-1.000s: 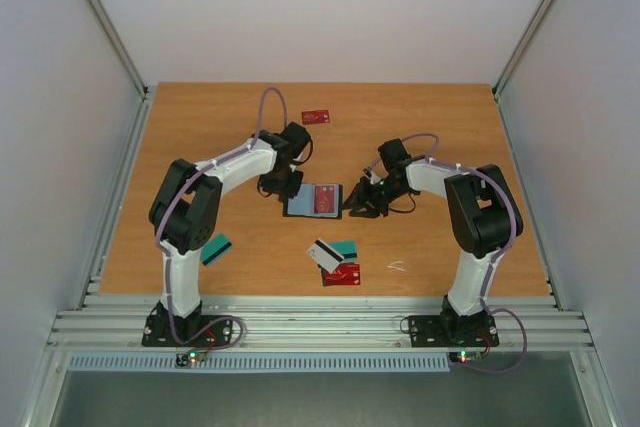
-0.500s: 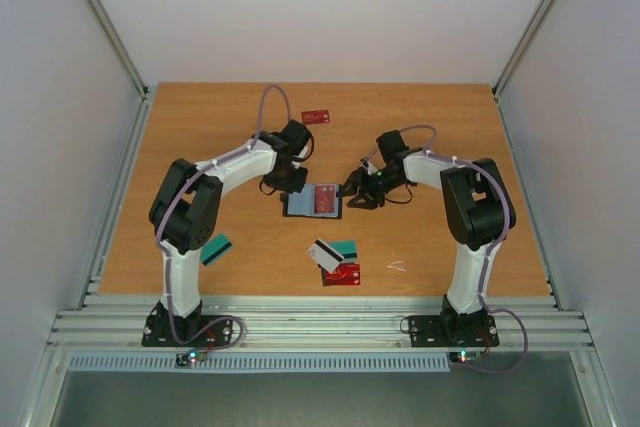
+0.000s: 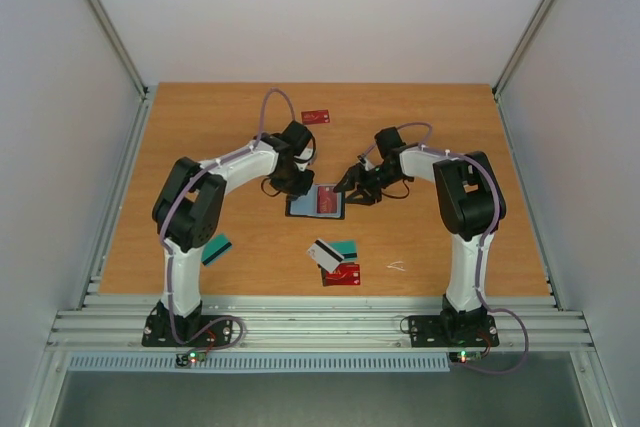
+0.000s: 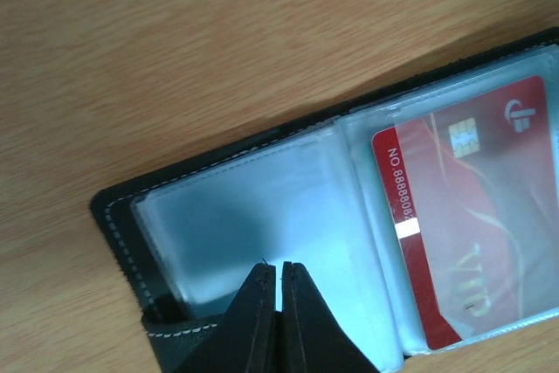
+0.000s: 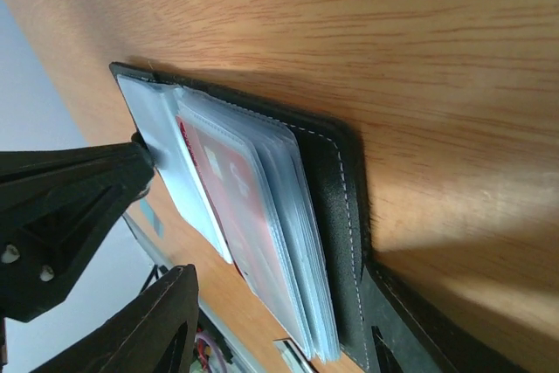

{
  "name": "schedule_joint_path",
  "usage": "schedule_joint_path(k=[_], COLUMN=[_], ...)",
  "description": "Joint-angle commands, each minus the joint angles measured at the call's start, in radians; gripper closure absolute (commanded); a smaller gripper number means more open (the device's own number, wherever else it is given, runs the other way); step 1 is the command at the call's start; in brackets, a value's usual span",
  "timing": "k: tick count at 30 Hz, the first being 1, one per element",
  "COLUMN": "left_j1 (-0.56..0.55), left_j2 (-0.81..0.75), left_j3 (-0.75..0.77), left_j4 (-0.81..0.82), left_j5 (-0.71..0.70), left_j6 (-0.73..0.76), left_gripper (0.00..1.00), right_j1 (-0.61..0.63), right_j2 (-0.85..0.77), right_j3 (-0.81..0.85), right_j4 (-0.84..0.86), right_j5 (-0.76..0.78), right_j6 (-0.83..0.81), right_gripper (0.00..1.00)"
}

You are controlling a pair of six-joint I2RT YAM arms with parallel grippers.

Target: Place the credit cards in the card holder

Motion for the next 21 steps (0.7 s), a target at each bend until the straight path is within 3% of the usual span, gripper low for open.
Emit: schedule_joint_path(k=[1, 21], left_j1=[-0.002, -0.013], left_j2=[0.043, 0.032], left_j3=[0.010, -0.045], left_j4=[0.061, 0.121], left_j5=[0.118, 0.327], left_j6=[0.013, -0.043], left_gripper=[0.96, 0.97], right_j1=[0.003, 0.003], right_j2=[0.018, -0.097], right_j3=[-0.017, -0.137], right_j4=[0.025, 0.330], right_j5=[-0.053, -0.258], right_j6=[-0.007, 0.212], right_gripper=[0.47, 0.52])
